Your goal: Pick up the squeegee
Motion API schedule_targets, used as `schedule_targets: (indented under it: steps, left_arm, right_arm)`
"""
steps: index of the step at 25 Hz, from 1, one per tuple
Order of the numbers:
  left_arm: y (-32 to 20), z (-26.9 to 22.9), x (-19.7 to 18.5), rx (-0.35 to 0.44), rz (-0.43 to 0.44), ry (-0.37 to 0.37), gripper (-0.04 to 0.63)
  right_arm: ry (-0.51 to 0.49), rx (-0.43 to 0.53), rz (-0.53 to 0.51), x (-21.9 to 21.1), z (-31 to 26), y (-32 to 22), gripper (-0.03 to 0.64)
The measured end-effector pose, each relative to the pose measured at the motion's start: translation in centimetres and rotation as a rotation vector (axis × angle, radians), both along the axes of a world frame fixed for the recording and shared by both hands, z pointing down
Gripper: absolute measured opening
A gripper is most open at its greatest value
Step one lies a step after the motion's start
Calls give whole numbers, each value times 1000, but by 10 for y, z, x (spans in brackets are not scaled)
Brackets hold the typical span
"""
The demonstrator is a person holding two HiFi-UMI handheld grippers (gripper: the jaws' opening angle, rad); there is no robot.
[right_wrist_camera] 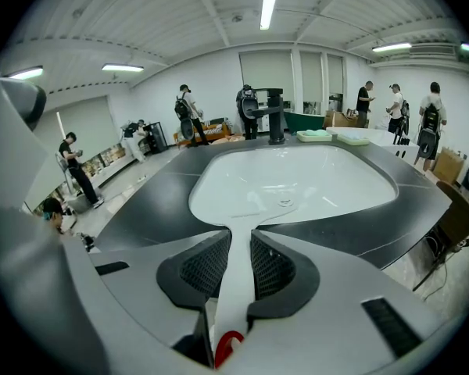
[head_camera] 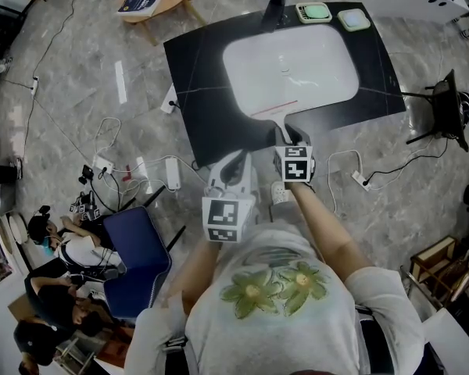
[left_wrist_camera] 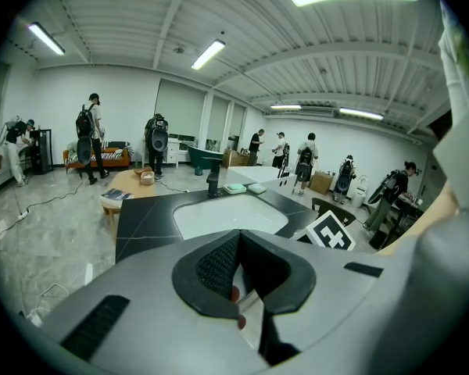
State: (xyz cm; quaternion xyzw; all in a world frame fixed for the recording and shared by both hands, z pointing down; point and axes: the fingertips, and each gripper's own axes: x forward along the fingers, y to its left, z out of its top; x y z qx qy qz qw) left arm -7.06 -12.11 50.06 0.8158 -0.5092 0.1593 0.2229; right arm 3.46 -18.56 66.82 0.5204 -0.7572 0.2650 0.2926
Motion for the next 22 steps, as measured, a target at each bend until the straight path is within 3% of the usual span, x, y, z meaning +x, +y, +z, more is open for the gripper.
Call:
schedule_targets:
  steps: [11, 22]
  left_arm:
    - [2, -8, 10, 21, 1, 2, 9]
    - [8, -9, 9, 17, -17, -9, 9]
  right_arm:
    - [-29, 43, -10, 2, -20, -1, 91]
    - [-16, -26, -15, 9, 1, 5, 91]
